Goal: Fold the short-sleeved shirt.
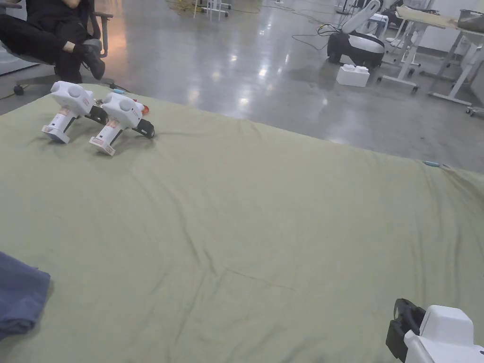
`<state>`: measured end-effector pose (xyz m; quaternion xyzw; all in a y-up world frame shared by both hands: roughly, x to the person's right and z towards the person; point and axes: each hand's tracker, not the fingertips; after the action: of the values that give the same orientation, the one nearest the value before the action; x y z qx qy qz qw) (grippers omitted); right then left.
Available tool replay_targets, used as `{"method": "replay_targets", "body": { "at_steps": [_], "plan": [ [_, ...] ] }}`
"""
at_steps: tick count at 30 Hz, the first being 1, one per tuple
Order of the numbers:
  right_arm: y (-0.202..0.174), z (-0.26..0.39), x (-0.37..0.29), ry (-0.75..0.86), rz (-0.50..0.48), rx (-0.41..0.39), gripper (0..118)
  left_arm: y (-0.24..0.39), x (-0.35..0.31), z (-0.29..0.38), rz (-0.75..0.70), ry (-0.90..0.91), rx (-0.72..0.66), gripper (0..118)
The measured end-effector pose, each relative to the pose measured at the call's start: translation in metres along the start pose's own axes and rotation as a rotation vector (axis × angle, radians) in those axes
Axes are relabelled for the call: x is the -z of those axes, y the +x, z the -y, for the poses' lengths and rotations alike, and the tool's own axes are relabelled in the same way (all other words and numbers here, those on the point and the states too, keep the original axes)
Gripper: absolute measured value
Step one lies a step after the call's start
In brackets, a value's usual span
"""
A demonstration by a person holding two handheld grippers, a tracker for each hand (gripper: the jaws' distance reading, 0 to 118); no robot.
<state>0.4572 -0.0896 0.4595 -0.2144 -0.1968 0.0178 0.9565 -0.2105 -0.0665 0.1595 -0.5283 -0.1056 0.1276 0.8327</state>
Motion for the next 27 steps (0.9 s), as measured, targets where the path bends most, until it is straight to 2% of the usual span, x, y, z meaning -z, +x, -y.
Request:
{"method": "replay_targets", "body": {
  "at_steps": [2,3,5,7,11,15,18,23,24,27],
  "plan": [
    [-0.001,0.001,0.001,-0.004,-0.003,0.000,1,-0.001,0.002,0.002,-0.056,0.016,0.007,33],
    [-0.002,0.001,0.001,-0.005,-0.005,-0.001,1,0.000,0.003,0.003,-0.074,0.015,0.010,41],
    [-0.002,0.001,0.002,-0.006,-0.009,-0.001,1,-0.001,0.006,0.001,-0.151,0.030,0.049,64],
    [-0.002,0.001,0.002,-0.005,-0.012,-0.002,1,0.002,0.003,0.003,-0.225,0.060,0.075,77],
    [-0.002,0.001,0.002,-0.005,-0.015,0.005,1,0.027,-0.017,0.015,-0.378,0.139,0.124,77],
    [-0.001,0.002,0.001,-0.002,-0.020,0.014,1,0.053,-0.034,0.027,-0.450,0.217,0.163,77],
    [-0.002,0.003,0.000,0.001,-0.026,0.024,1,0.071,-0.041,0.036,-0.430,0.282,0.206,77],
    [-0.005,0.004,-0.002,0.007,-0.043,0.040,1,0.127,-0.037,0.074,-0.293,0.373,0.326,77],
    [-0.006,0.004,-0.002,0.009,-0.046,0.044,1,0.112,-0.027,0.059,-0.270,0.392,0.342,76],
    [-0.011,0.002,-0.005,0.021,-0.055,0.054,1,0.143,-0.015,0.075,-0.185,0.459,0.385,75]
  ]
}}
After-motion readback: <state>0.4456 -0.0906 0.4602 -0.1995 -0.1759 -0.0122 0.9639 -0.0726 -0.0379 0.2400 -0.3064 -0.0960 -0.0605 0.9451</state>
